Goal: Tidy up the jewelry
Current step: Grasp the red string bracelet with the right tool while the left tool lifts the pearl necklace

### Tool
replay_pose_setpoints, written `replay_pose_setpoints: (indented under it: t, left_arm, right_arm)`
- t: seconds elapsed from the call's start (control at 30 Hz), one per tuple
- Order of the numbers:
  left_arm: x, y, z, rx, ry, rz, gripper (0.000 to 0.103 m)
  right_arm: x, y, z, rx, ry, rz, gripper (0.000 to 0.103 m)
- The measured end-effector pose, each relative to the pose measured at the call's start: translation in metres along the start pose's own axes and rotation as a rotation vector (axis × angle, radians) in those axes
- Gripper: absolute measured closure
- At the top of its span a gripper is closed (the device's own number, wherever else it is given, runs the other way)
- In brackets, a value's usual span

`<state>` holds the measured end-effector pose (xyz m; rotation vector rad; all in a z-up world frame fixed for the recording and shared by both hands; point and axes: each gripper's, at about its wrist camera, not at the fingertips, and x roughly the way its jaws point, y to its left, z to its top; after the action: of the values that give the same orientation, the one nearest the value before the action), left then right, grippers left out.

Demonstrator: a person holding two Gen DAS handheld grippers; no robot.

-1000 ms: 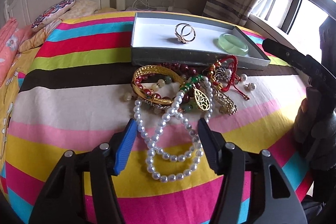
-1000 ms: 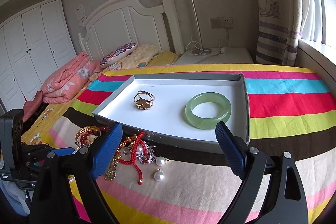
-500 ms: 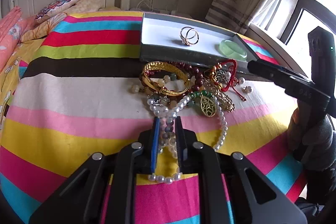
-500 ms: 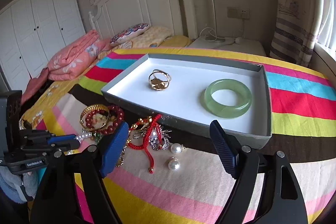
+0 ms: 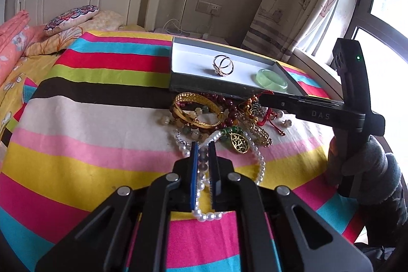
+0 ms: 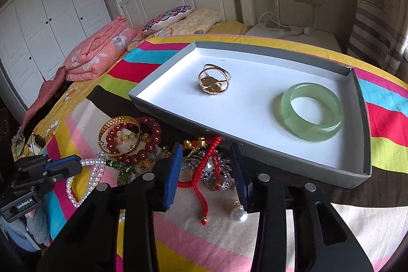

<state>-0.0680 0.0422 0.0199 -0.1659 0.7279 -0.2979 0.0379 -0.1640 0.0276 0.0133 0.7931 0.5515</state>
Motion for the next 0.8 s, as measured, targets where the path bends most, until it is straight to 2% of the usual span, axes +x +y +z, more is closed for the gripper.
replay_pose_setpoints:
  t: [0.1,0.2,0.47,0.7,0.8]
  left_arm:
    - [0.001,0.000,0.000,-0.003,0.005,-0.004,0.096]
    - [0.002,0.002,0.000,-0.005,0.007,-0.007,0.096]
    - [-0.003,0.005,-0.002,-0.012,-0.019,-0.009,0.096]
    - [-0.016,-0.002,-0.001,0.017,-0.061,-0.023,0.096]
    - [-0.032,-0.008,0.007,0.023,-0.106,-0.037,0.096]
  right_arm:
    - [0.005,0.007,0.001,-0.019,0.021,-0.026,0.083]
    - [-0.001,0.006,-0.001,-0.005,-0.011,-0.033,0.093]
    - [-0.030,-0.003,-0.006,0.047,-0.155,0.035,0.096]
    - [-0.052,0.000,-0.015,0.058,-0.237,0.081,0.096]
    - [-0.062,0.001,-0.017,0.065,-0.264,0.095,0.096]
